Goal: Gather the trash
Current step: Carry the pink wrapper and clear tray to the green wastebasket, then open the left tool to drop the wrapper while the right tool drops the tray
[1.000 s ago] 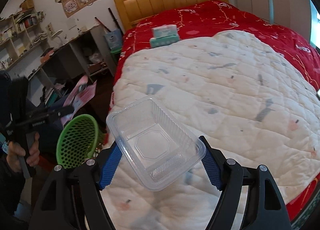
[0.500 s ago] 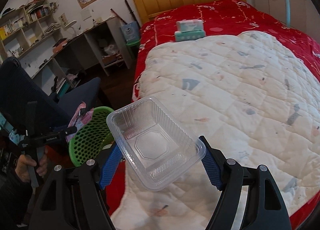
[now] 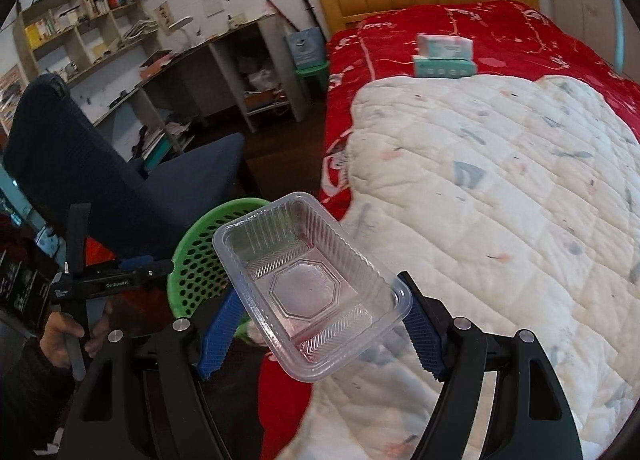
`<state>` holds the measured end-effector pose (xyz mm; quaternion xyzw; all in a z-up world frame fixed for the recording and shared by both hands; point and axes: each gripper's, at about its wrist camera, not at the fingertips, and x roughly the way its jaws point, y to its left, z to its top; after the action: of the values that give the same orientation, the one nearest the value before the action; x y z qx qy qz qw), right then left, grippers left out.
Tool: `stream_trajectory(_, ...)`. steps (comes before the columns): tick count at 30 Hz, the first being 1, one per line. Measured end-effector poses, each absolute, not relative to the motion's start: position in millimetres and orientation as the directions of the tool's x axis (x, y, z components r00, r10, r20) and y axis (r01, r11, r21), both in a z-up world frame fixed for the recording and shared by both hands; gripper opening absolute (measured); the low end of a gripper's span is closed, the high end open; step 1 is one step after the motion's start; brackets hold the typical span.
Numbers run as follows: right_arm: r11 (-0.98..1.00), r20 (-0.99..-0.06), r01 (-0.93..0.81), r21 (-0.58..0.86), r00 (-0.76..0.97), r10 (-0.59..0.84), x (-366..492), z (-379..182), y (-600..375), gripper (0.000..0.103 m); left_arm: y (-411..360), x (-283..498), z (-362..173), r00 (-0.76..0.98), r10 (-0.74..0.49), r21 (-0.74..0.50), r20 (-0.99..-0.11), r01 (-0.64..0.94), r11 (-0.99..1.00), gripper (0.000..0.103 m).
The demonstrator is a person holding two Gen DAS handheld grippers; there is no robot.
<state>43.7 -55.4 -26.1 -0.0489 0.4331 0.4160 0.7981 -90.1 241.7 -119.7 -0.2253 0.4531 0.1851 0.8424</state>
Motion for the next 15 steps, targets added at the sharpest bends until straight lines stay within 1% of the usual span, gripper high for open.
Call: stream_trajectory(15,0.558,-0.742,-0.779,0.284,0.190,0.643,21,-31,16,0.072,260,-136,-110,0.525,0.173,-0.211,-0.834,-0.591,0.778,0.076)
